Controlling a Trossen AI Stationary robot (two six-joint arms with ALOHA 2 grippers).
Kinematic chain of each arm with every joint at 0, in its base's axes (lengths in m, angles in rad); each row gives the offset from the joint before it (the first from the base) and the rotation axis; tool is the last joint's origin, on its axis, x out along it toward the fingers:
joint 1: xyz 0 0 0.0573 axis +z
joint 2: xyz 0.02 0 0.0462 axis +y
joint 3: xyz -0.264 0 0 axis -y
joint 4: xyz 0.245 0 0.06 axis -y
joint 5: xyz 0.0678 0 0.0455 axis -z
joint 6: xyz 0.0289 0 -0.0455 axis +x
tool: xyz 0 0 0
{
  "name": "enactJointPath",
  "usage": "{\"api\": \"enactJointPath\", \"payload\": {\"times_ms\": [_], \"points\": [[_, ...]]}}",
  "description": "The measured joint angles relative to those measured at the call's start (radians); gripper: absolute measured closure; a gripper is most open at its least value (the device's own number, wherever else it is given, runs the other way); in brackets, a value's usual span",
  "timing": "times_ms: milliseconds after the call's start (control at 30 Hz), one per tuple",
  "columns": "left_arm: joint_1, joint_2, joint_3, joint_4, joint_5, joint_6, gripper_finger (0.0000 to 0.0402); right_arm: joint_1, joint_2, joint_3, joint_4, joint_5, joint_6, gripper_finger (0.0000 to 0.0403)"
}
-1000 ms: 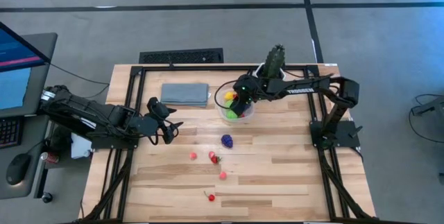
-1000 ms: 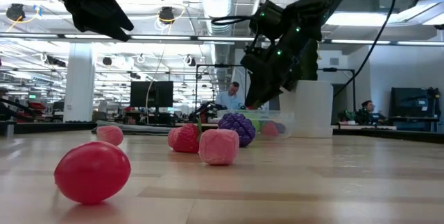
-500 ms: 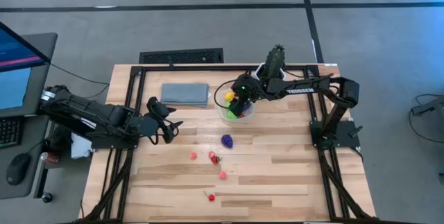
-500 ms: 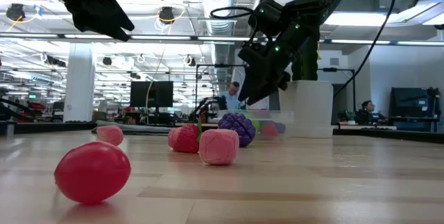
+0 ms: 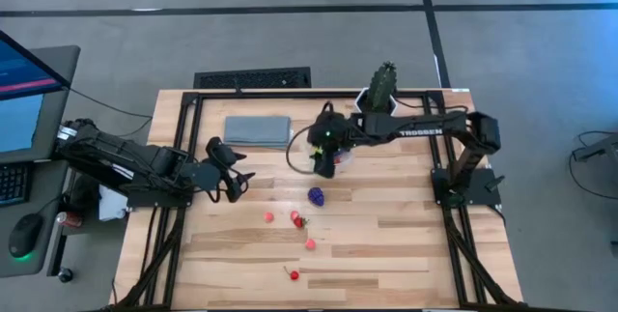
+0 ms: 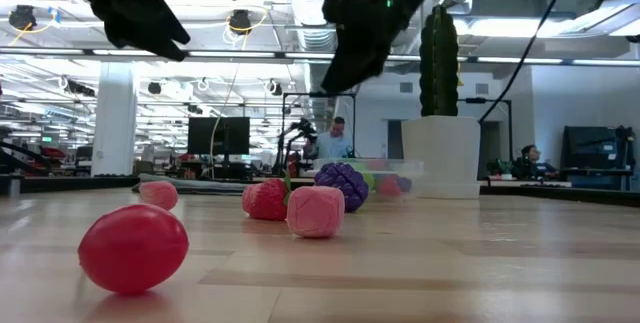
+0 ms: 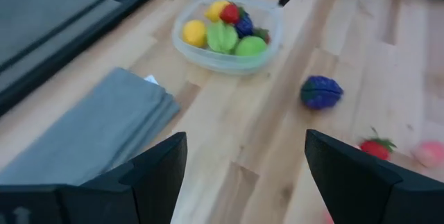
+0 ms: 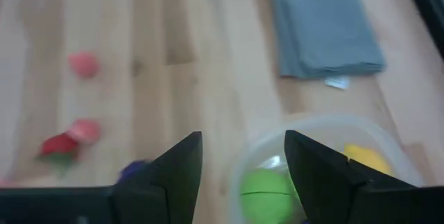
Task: Pick and placing Produce into tupperware
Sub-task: Put the top left peach into the transparent bin
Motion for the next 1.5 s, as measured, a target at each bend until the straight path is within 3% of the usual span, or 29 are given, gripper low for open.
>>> {"api": "enactJointPath", "payload": {"times_ms": [333, 500, 667, 933, 1200, 1500], "points": [[0.000, 0.000, 0.000, -0.001, 0.172, 0.057, 0.0120, 0.166, 0.000, 0.034, -0.226, -0.029, 0.006, 0.0179], [0.000, 0.000, 0.000, -0.019, 0.195, 0.087, 0.0120, 0.248, -0.030, -0.016, -0.278, -0.048, 0.054, 0.0179], [0.000, 0.005, 0.000, -0.029, 0.185, 0.073, 0.0120, 0.319, -0.130, -0.121, -0.182, -0.009, 0.142, 0.0182], [-0.001, 0.097, 0.001, -0.016, 0.171, 0.054, 0.0120, 0.403, -0.385, -0.342, -0.042, 0.157, 0.314, 0.0198], [-0.008, 0.327, 0.000, 0.028, 0.319, 0.059, 0.0120, 0.482, -0.613, -0.556, 0.034, 0.332, 0.504, 0.0213], [-0.013, 0.486, 0.000, 0.167, 0.379, 0.076, 0.0120, 0.541, -0.642, -0.710, 0.178, 0.374, 0.674, 0.0211]]}}
